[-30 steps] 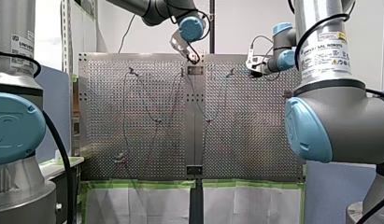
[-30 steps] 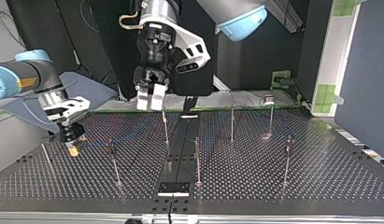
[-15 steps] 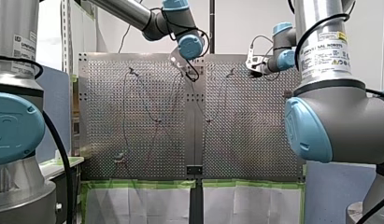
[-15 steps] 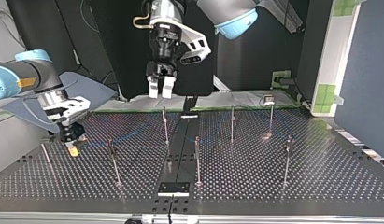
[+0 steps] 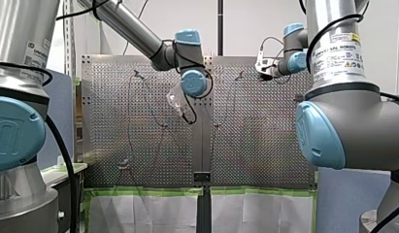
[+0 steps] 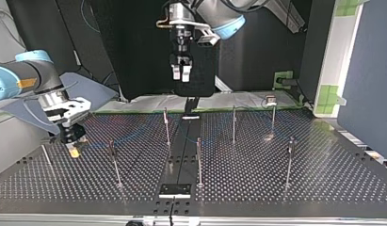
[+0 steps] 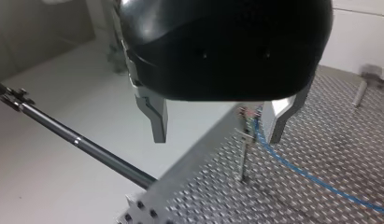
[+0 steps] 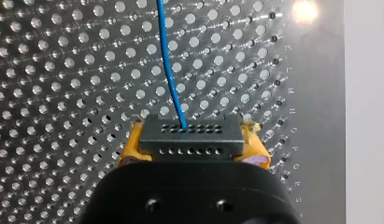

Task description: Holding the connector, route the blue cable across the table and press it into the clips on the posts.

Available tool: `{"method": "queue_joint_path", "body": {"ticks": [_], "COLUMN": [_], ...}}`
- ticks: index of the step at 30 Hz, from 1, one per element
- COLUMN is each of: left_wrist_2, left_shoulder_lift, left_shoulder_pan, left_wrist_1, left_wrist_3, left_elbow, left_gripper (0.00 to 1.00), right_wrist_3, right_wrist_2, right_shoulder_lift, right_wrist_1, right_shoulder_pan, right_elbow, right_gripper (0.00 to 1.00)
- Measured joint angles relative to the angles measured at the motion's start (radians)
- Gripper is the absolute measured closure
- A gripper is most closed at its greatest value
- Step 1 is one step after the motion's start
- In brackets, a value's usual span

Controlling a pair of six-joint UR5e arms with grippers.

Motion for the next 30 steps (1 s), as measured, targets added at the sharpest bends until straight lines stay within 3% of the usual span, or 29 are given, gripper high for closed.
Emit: {"method": "queue_joint_path", "body": {"ticks": [7, 12, 30], "left_wrist_2": [0.002, 0.03, 0.049], "left_shoulder_lift": [-0.002, -0.002, -0.002], "left_shoulder_pan": [0.001, 0.001, 0.007], "left_wrist_1": [0.007, 0.023, 0.017], "left_wrist_3": [0.012, 0.027, 0.014], "left_elbow": [-0.06, -0.105, -0.271], "left_gripper": [0.0, 0.0, 0.0], "right_wrist_3": [0.0, 0.0, 0.0], "right_wrist_2": [0.0, -0.001, 0.01], "right_shoulder_lift": [0.0, 0.0, 0.0], "right_wrist_1": [0.0, 0.0, 0.003], "right_shoulder_pan": [-0.001, -0.003, -0.012], "right_elbow": [0.0, 0.0, 0.0], "right_gripper": [1.0, 1.0, 1.0]}}
